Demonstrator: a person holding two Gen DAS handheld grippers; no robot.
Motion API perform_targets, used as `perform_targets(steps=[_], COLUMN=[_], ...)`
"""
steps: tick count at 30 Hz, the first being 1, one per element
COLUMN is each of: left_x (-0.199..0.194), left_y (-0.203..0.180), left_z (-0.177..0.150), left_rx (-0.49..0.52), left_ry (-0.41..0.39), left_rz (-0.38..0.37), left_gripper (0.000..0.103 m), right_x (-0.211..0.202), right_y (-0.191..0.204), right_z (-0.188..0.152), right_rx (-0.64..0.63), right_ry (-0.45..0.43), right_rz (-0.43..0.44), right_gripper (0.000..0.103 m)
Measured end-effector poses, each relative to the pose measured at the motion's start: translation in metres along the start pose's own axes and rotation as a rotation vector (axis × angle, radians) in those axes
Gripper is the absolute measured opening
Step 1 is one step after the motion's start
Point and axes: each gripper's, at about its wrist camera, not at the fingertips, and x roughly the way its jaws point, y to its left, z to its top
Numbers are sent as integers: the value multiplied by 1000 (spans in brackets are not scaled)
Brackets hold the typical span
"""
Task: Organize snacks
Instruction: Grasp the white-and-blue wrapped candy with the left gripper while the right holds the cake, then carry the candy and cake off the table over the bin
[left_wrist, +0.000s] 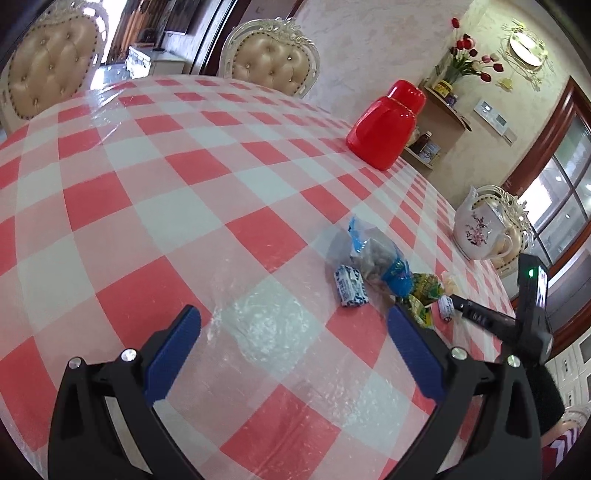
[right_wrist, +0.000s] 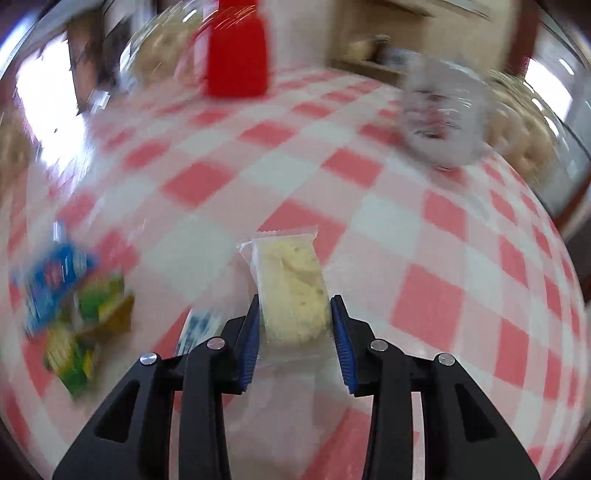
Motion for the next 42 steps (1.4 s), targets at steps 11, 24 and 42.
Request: perform_targets(steps=[11,24,42], left_x=[0,13,-8], left_y=[-39,-119,-105], left_z=[-14,-84,-90], left_rx=[257,724,756], left_ry=[74,218,164], left_rz=[-33,-67,-103], left_gripper=[101,101,36], right_x=[-110,-161,-158], right_y=[73,-3,10], right_z=[-124,-164,-166], right_rx=[-156,320,291], right_ry=[-155,-259,-242], right_rz=[214,161,195], right_gripper=[37,37,37])
